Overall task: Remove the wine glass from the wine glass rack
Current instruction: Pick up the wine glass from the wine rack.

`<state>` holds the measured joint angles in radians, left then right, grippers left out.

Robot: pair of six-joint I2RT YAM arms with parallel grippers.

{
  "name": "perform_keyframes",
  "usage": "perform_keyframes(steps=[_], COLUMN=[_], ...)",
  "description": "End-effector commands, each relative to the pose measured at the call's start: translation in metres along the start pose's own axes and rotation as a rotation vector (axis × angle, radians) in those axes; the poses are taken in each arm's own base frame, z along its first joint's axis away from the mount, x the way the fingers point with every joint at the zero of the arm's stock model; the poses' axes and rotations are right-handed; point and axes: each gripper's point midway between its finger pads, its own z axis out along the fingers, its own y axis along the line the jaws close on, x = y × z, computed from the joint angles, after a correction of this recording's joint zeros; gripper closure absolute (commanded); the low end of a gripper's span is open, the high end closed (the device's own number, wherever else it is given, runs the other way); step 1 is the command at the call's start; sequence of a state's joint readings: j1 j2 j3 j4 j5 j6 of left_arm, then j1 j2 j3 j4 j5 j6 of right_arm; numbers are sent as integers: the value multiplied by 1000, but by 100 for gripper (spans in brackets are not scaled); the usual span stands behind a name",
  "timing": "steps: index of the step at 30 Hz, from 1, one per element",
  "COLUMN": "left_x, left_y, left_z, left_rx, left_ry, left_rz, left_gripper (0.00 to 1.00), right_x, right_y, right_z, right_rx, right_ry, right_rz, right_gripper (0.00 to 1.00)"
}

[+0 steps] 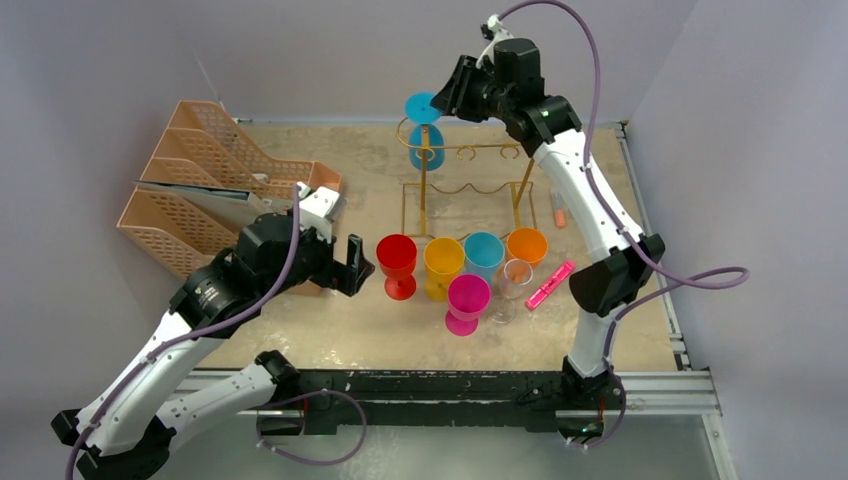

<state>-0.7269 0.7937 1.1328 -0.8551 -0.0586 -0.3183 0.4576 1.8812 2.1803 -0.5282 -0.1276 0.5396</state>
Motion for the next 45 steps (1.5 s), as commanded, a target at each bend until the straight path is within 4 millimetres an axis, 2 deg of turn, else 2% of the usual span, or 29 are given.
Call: perform_keyframes(steps=[1,9,15,17,19,23,29,34,45], left_x=[-6,-7,-6,-5,-3,-2,-1,3,0], left_y=[-1,-4,-5,-7,-8,-8,-8,-7,-7], left_z=[-6,-4,-1,1,2,3,5,6,6], left_rx=[8,20,27,35,40,41,42,36,32], left_ry=[-17,-10,-5,2,12,20,24,25,8], left_rz=[19,16,15,12,11,12,14,6,-6], left_gripper=[0,0,0,0,0,0,0,0,0], right_x=[-14,-13,-6,-5,-4,-4,-14,-37,-62], right_y=[3,1,12,12,13,13,14,17,21], right_z=[3,4,7,8,7,8,3,-5,-3], right_rx=[-63,-128,-197,-198,-202,-199,-177,-217,-280], right_ry=[-23,31,85,92,97,100,69,7,-34], right_rz=[68,142,148,146,145,156,189,281,398], right_gripper=[59,61,68,74,76,87,100,100,100])
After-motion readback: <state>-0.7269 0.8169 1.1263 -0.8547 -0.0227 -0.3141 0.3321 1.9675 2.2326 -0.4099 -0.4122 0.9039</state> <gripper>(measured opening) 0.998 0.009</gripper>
